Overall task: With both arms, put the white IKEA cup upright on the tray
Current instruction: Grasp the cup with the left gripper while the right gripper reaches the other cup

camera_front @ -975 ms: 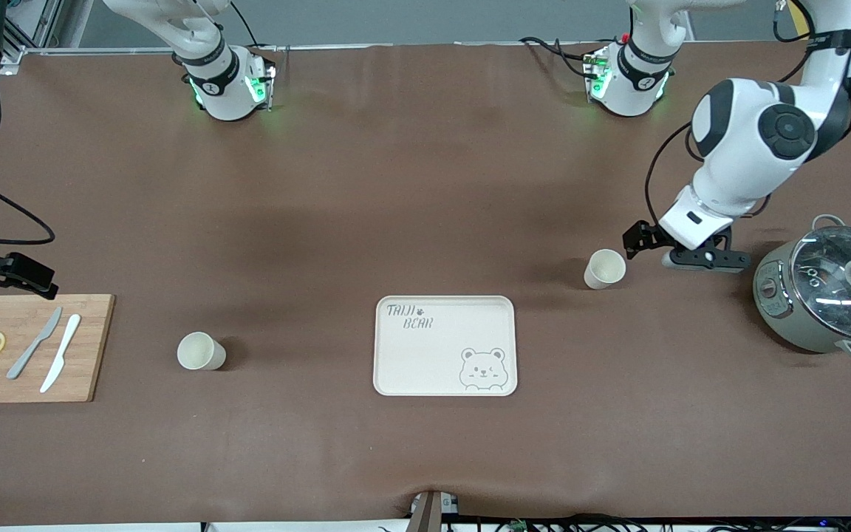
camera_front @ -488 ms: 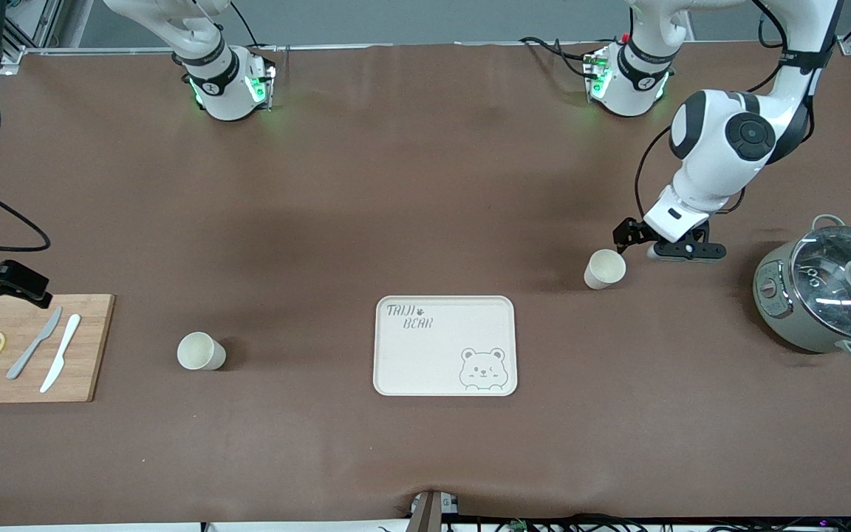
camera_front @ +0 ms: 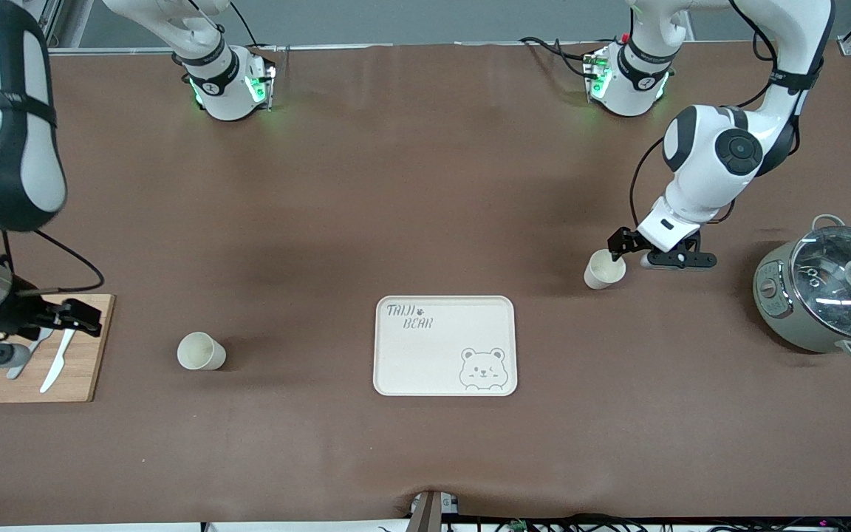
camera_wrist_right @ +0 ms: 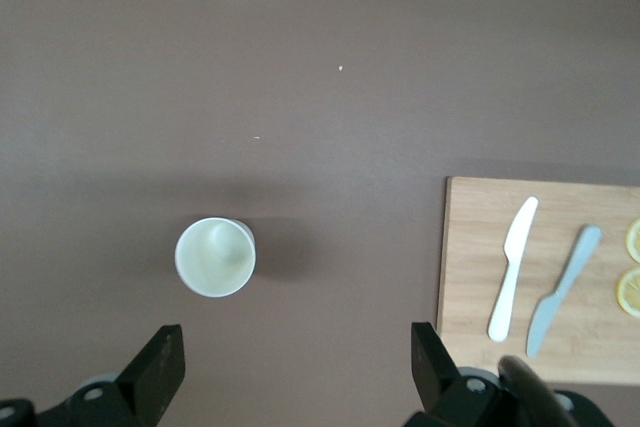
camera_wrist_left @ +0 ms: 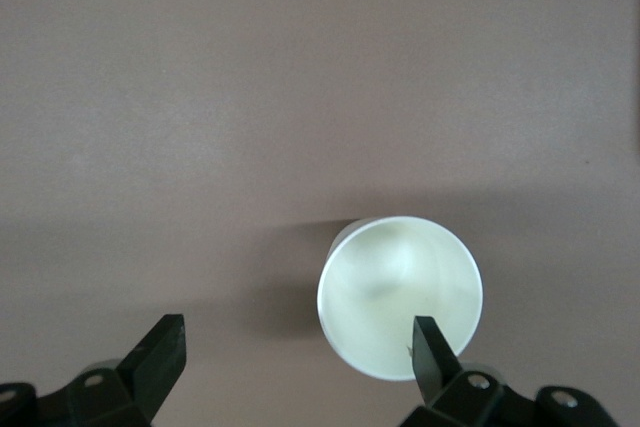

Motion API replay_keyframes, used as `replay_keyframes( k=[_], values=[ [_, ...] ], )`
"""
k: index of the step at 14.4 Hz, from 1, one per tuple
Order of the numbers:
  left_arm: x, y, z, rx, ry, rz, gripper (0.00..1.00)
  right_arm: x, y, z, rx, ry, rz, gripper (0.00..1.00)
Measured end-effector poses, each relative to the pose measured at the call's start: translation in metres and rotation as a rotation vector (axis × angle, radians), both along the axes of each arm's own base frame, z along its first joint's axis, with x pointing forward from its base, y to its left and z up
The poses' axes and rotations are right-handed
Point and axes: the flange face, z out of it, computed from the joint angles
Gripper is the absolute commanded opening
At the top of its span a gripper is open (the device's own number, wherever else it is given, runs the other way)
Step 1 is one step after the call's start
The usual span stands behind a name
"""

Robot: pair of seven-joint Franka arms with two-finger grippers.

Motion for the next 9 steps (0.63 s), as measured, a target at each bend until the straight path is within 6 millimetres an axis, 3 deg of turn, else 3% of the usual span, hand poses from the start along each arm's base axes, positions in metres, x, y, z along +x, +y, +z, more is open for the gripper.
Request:
replay_keyframes(
  k=[4,9],
  values=[
    [0.004,0.000,-0.022,-0.012,-0.027,0.006,1.00,0.019,-0.004,-0.070,-0.006,-0.015,0.053,1.00],
    [0.007,-0.002,-0.049,-0.024,-0.050,0.009,1.00,0.020,0.009,-0.116,0.011,-0.042,0.072,1.00]
  ],
)
